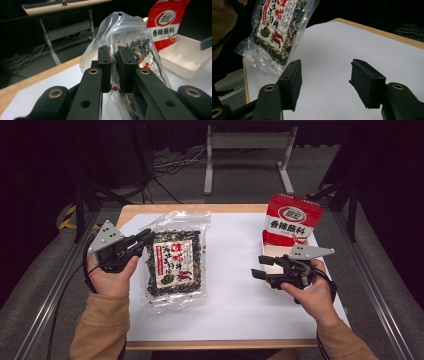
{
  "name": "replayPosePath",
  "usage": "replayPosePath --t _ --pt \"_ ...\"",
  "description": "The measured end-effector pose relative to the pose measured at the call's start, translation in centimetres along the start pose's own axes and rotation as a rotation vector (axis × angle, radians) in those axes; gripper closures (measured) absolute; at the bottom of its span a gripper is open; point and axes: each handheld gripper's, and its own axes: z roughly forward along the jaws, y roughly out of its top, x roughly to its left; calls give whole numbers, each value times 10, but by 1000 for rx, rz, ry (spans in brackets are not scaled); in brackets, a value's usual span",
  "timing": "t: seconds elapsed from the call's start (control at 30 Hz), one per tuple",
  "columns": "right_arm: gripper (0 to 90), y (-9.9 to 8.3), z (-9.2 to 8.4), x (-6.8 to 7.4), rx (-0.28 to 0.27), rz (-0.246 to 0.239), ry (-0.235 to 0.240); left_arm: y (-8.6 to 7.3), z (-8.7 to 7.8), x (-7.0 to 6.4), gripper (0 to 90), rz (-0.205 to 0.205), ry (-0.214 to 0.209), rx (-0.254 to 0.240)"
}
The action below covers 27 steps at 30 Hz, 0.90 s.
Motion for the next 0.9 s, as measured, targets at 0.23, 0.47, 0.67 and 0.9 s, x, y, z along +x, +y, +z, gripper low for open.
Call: replayPosePath --t 0.23,0.47,0.67,0.9 --pt "416 11 18 9 7 -33 30 1 1 -8 814 30 -42 -68" --pt "416 17 30 17 4 -51 58 3 6 -17 813 51 -114 -80" --pt "415 18 31 18 -2 -55 62 2 10 -19 813 50 -125 -77" --pt "401 22 34 19 -5 -52 68 3 14 -24 813 56 -143 -73"
